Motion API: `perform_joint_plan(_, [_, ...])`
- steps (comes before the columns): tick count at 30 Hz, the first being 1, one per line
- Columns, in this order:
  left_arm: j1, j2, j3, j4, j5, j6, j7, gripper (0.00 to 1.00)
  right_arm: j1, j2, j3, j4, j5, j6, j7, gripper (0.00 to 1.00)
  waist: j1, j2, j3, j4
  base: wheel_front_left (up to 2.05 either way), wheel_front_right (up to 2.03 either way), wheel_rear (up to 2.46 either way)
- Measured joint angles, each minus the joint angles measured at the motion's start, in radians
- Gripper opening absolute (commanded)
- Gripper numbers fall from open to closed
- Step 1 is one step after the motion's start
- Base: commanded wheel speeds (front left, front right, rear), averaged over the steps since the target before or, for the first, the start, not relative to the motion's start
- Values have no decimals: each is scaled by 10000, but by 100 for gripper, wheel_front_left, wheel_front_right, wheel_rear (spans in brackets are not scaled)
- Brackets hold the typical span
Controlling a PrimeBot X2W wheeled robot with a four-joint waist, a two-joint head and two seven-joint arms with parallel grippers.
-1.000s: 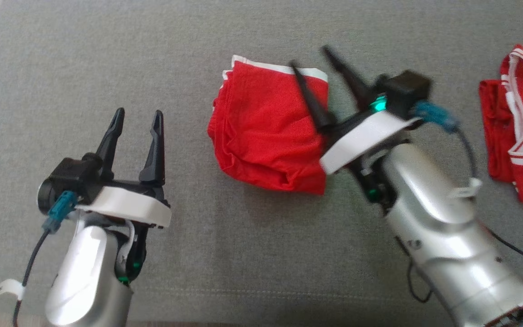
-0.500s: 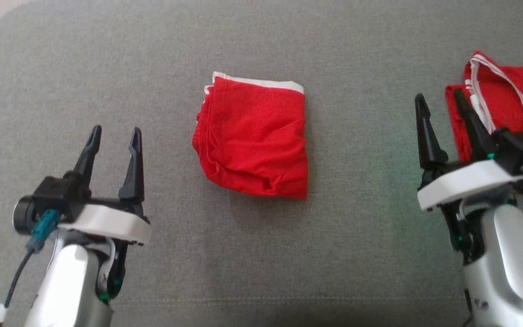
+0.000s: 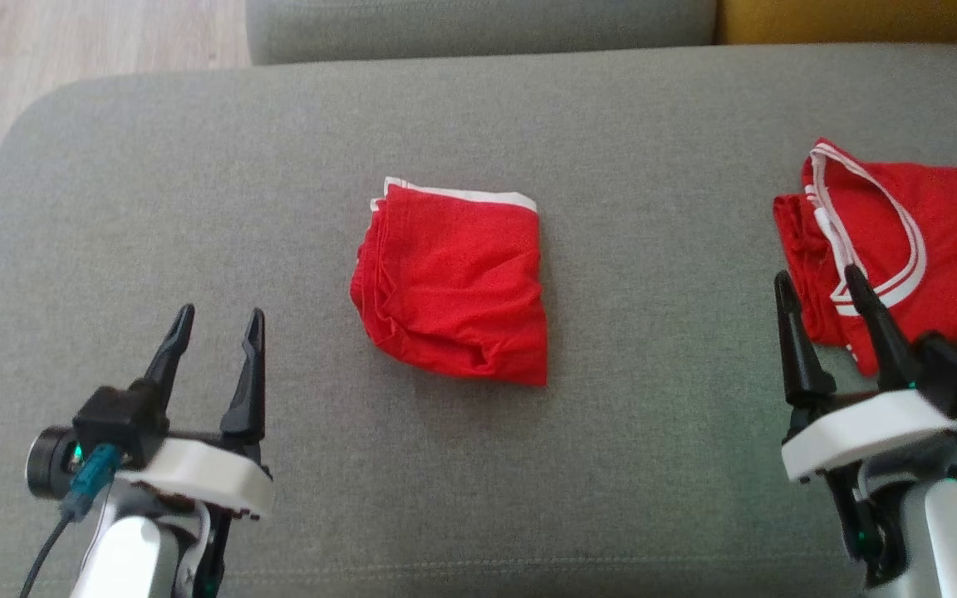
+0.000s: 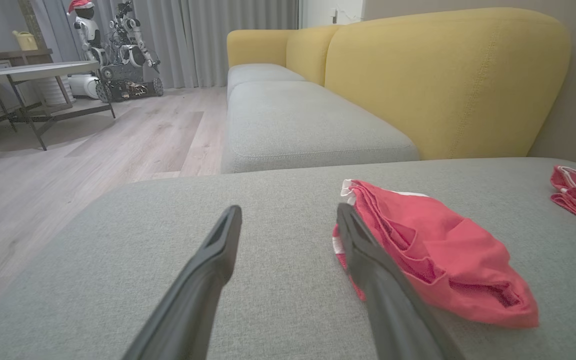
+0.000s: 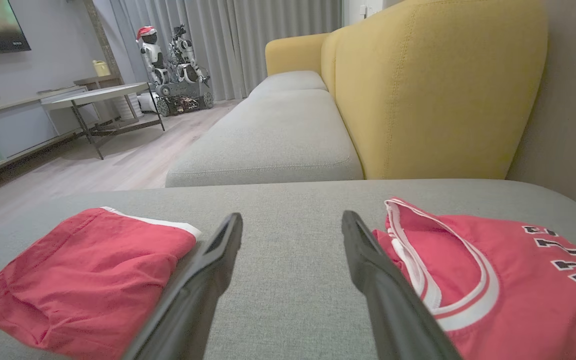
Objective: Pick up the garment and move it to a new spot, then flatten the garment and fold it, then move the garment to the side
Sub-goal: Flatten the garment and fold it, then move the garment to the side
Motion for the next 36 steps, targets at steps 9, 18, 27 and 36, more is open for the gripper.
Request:
perform_joint_plan(9, [580, 178, -44, -155, -4, 92, 194, 100, 692, 169, -56, -303, 0, 0, 293, 100, 0, 0, -534, -37, 0, 0, 0])
perform_joint_plan(18, [687, 267, -42, -408, -35, 188, 322, 100, 759, 209, -50, -458, -2, 0, 441, 100, 0, 0, -605, -2, 0, 0, 0])
perform_joint_plan(27, [686, 276, -44, -445, -117, 274, 324, 100, 758, 215, -54, -497, -2, 0, 443, 100, 0, 0, -545, 17, 0, 0, 0])
perform_joint_plan(36, [682, 307, -69, -443, -201, 278, 318, 100, 755, 217, -61, -495, -2, 0, 443, 100, 0, 0, -472, 0, 0, 0, 0])
